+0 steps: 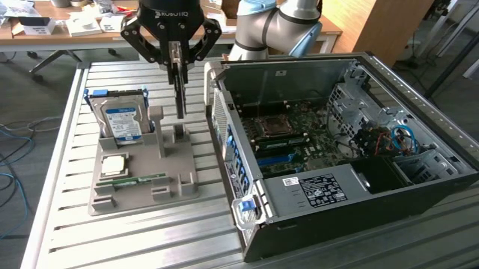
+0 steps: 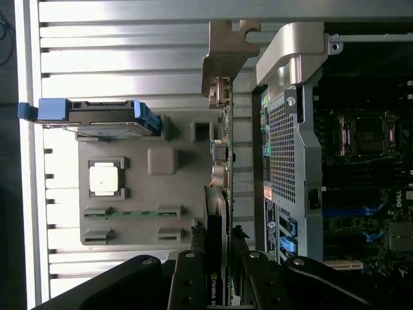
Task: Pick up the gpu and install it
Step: 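Pick up the gpu and move the gpu toward the slot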
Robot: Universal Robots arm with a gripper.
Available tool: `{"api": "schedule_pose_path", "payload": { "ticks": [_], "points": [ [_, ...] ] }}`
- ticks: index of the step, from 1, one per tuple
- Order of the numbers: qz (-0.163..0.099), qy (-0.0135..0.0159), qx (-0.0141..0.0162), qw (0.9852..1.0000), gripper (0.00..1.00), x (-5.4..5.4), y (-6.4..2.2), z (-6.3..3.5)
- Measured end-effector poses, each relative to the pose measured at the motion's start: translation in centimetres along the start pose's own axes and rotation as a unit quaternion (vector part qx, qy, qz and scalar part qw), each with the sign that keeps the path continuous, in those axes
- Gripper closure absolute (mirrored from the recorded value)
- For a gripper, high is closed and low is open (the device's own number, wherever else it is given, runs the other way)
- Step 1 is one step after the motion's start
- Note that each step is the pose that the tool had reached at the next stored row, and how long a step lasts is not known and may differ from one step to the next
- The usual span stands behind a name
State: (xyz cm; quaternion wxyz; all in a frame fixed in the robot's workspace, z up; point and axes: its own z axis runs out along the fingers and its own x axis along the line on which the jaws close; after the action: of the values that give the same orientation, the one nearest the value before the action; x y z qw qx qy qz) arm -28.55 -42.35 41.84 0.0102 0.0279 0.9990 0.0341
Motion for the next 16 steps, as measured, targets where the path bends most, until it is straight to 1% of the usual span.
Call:
{"api": "schedule_pose_path", "payload": {
  "ticks": [5,9,16],
  "points": [
    [0.000,0.0000,0.0000,1.0000,0.74,0.00,0.02,-0.30],
    [0.000,0.0000,0.0000,1.0000,0.74,-0.06,0.03,-0.33],
    [0.000,0.0000,0.0000,1.0000,0.74,-0.76,0.06,-0.31]
  ]
}}
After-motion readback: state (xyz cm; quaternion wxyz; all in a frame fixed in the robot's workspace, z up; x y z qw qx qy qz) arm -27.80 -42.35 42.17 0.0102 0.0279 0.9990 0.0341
